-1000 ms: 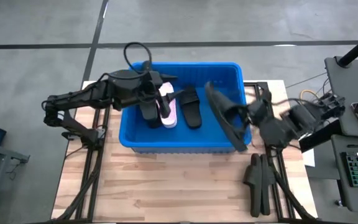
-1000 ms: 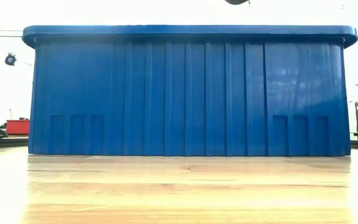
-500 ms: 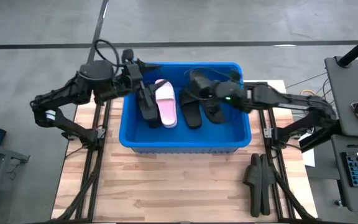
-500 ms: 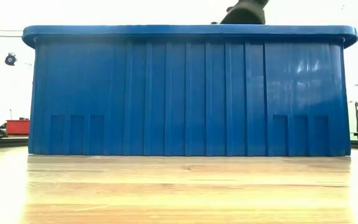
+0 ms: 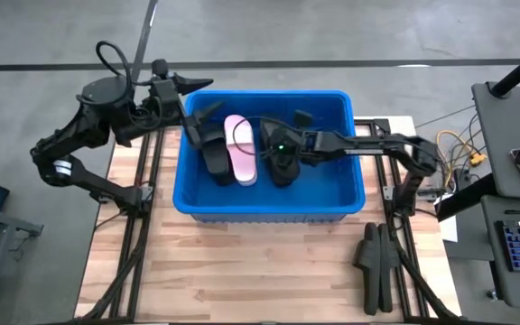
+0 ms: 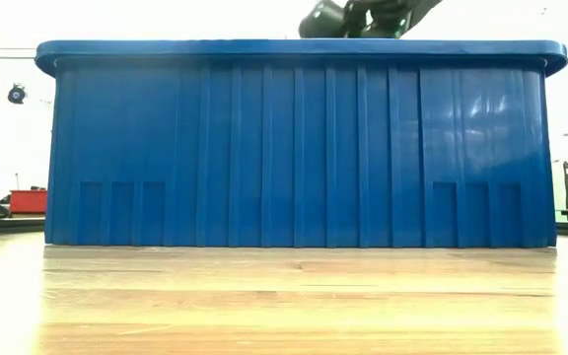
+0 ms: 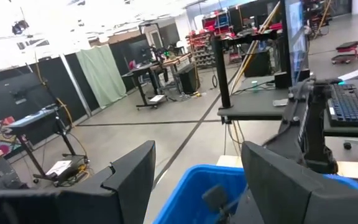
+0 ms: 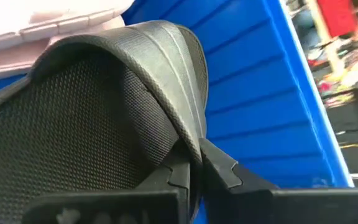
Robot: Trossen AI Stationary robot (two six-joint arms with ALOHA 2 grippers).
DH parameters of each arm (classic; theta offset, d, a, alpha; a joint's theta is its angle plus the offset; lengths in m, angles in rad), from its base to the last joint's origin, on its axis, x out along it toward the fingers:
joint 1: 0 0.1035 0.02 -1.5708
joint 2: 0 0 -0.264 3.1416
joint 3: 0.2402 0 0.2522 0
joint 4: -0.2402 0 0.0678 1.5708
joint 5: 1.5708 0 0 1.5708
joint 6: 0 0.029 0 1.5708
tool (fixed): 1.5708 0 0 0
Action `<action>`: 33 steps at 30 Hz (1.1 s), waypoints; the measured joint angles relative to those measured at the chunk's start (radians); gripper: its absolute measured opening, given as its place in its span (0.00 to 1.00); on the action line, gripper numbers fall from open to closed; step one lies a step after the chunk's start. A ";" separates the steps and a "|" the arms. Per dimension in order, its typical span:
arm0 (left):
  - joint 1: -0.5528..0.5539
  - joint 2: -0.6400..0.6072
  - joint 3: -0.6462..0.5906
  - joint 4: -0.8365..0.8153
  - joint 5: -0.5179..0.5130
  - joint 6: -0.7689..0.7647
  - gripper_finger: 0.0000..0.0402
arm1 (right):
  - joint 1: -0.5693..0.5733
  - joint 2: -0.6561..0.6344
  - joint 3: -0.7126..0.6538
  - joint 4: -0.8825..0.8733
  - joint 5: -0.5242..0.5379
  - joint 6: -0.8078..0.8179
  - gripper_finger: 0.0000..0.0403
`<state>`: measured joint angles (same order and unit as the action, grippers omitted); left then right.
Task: Pick and place slides into bin
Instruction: Put the left black slide into the bin
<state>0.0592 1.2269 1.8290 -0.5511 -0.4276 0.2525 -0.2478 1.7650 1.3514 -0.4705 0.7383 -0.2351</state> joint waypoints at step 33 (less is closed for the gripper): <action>0.001 -0.018 0.000 -0.043 -0.001 0.043 0.56 | -0.056 0.206 0.357 -0.373 -0.312 0.175 0.49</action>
<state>0.0597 1.2092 1.8286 -0.5942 -0.4289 0.2958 -0.3042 1.9705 1.7087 -0.8432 0.4266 -0.0600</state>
